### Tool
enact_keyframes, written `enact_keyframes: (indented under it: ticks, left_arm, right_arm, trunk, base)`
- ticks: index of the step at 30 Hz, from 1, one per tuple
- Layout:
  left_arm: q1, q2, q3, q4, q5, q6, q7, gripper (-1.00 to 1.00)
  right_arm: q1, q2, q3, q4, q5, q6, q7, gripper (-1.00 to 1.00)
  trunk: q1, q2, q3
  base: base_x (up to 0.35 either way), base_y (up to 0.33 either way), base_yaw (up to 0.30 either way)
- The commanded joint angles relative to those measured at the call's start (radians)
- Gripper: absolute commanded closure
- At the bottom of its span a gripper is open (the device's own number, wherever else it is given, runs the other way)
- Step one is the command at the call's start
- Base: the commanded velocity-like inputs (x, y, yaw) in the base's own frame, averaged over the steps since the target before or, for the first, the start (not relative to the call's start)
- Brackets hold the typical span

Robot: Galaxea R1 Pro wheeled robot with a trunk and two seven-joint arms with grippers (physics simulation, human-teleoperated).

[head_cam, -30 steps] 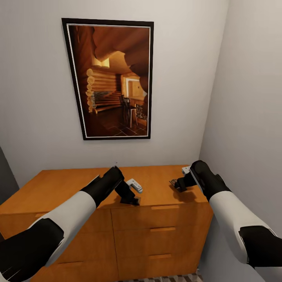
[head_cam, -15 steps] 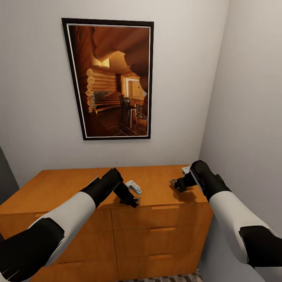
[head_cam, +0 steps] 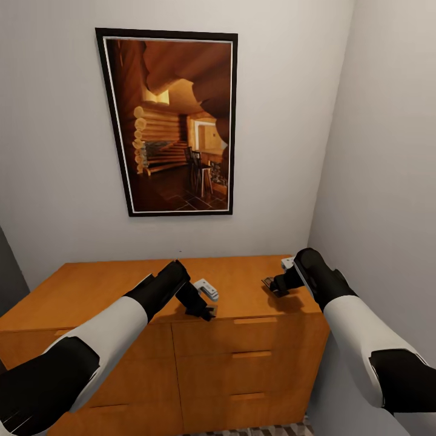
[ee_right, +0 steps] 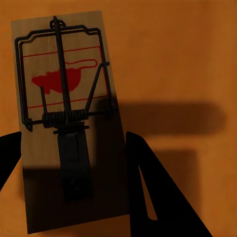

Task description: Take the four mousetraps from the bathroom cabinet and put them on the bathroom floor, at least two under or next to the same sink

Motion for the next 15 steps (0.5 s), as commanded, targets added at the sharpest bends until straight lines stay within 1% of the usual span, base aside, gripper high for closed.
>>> enact_keyframes:
  ticks: [1, 12, 13, 15]
  left_arm:
    - [-0.001, 0.0, 0.0, -0.001, -0.011, 0.002, -0.009, -1.0]
    - [-0.001, 0.0, 0.001, 0.0, -0.011, 0.003, -0.005, -1.0]
    - [-0.001, 0.0, 0.001, 0.0, -0.01, 0.003, -0.005, 1.0]
    - [-0.001, 0.0, 0.002, 0.001, -0.01, 0.003, -0.006, 1.0]
  right_arm:
    - [-0.001, -0.001, 0.004, -0.001, 0.008, 0.003, 0.007, 1.0]
    - [-0.001, -0.001, 0.005, -0.001, 0.008, 0.003, 0.007, 1.0]
    - [-0.001, -0.001, 0.004, -0.001, 0.008, 0.003, 0.007, 1.0]
    - [-0.001, -0.001, 0.004, -0.001, 0.008, 0.003, 0.007, 1.0]
  trunk:
    - [0.0, -0.001, -0.001]
    - [0.0, -0.001, -0.001]
    - [0.0, -0.001, -0.001]
    - [0.0, -0.001, -0.001]
  base:
    - [0.0, 0.0, 0.0]
    - [0.0, 0.0, 0.0]
    - [0.0, 0.0, 0.0]
    - [0.0, 0.0, 0.0]
